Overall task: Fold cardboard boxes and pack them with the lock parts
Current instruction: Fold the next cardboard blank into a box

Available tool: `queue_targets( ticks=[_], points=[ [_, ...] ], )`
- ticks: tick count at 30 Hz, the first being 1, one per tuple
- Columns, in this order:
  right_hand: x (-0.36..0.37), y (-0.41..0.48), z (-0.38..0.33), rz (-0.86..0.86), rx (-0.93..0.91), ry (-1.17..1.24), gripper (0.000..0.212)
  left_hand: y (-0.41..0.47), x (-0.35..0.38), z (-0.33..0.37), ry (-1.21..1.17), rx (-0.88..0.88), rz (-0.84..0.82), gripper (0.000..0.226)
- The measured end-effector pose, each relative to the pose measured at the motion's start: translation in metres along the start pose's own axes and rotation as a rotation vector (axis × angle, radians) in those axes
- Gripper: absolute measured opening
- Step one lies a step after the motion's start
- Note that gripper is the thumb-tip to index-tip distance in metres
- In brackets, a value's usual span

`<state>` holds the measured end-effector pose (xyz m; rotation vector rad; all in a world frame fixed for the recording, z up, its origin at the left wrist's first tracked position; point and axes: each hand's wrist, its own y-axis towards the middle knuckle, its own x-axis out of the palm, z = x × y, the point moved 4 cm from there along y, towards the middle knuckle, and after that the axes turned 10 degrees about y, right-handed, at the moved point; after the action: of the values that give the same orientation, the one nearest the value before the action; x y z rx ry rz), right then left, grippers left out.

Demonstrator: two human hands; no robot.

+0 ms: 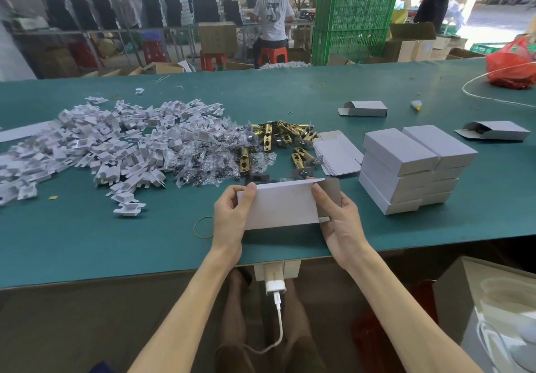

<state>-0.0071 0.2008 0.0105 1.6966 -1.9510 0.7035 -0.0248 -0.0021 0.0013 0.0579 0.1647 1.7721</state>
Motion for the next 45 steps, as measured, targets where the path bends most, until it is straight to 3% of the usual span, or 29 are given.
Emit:
queue_targets(
  ticks=[6,10,14,19,26,29,31,33,35,40,45],
  points=[
    [0.000,0.001,-0.002,-0.038,-0.022,0.000,0.022,-0.004,-0.001,0.006,-0.087,-0.014,-0.027,0.031],
    [-0.005,0.004,-0.001,0.029,-0.061,0.020,0.064,-0.005,-0.005,0.008,-0.171,0.009,-0.018,0.034],
    [-0.004,0.005,-0.001,0.044,-0.141,0.019,0.073,-0.003,-0.013,0.009,-0.243,0.072,0.139,0.015],
    [0.002,0.006,0.006,-0.074,-0.125,-0.159,0.068,-0.005,-0.005,0.014,-0.149,0.175,0.014,0.015],
    [-0.001,0.009,0.004,-0.035,-0.063,0.025,0.045,-0.010,0.011,0.022,0.037,0.239,-0.244,0.016],
    [-0.005,0.008,0.003,-0.016,-0.025,0.094,0.040,-0.009,0.010,0.023,-0.193,0.088,-0.250,0.044],
    [-0.007,0.008,0.001,-0.021,-0.004,0.150,0.038,-0.006,0.004,0.018,-0.382,0.019,-0.186,0.033],
    [-0.007,0.008,0.000,-0.035,0.012,0.158,0.041,-0.004,0.003,0.015,-0.337,0.021,-0.186,0.013],
    [-0.006,0.008,0.001,-0.043,0.024,0.130,0.049,-0.004,0.007,0.011,-0.305,-0.001,-0.252,0.010],
    [-0.004,0.008,0.002,-0.024,0.002,0.049,0.053,-0.007,0.012,0.009,-0.189,0.007,-0.396,0.047],
    [-0.003,0.012,0.005,-0.021,-0.045,-0.049,0.045,-0.007,0.014,0.006,-0.198,0.045,-0.516,0.052]
  ],
)
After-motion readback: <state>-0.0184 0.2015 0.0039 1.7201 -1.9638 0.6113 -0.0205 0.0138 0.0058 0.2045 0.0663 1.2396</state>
